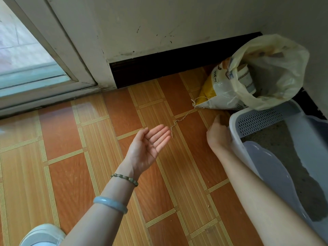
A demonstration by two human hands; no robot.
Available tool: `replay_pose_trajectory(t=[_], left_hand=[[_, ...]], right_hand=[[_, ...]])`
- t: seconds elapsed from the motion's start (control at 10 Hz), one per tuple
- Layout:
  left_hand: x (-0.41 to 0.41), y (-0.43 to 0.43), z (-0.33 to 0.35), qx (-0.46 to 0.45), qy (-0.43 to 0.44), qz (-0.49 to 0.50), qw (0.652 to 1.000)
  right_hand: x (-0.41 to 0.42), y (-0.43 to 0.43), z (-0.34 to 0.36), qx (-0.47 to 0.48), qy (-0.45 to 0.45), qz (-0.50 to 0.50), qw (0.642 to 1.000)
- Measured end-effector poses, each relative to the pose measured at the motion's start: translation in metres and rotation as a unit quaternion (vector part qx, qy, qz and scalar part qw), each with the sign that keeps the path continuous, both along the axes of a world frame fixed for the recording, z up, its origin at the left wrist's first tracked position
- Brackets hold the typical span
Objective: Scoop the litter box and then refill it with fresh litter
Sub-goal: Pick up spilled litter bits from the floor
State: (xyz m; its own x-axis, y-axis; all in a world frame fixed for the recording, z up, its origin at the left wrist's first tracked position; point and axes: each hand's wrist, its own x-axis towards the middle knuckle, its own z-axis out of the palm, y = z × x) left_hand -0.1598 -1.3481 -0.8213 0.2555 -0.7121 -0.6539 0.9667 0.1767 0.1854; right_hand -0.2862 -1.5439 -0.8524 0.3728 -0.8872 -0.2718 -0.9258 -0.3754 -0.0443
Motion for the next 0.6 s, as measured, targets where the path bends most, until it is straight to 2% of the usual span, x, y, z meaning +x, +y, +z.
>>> replay_pose_trajectory(t=[0.2,0.3,0.5,0.6], left_hand=[[0.0,0.002,-0.001,0.006,-0.001,0.0,1.0],[0.0,0.003,-0.002,0.005,0.0,0.0,1.0],[-0.001,0.004,-0.003,0.008,0.006,0.003,1.0],[-0.002,0.005,-0.004,0.011,0.008,0.002,1.0]], right_hand=[[0.001,0.001,0.001,-0.024,0.015,0.032,0.999],[0.001,0.004,0.003,-0.054,0.043,0.093,0.993],[-0.005,0.02,-0.006,-0.064,-0.034,0.174,0.982],[-0.007,0.035,-0.013,-0.052,-0.061,0.18,0.98]])
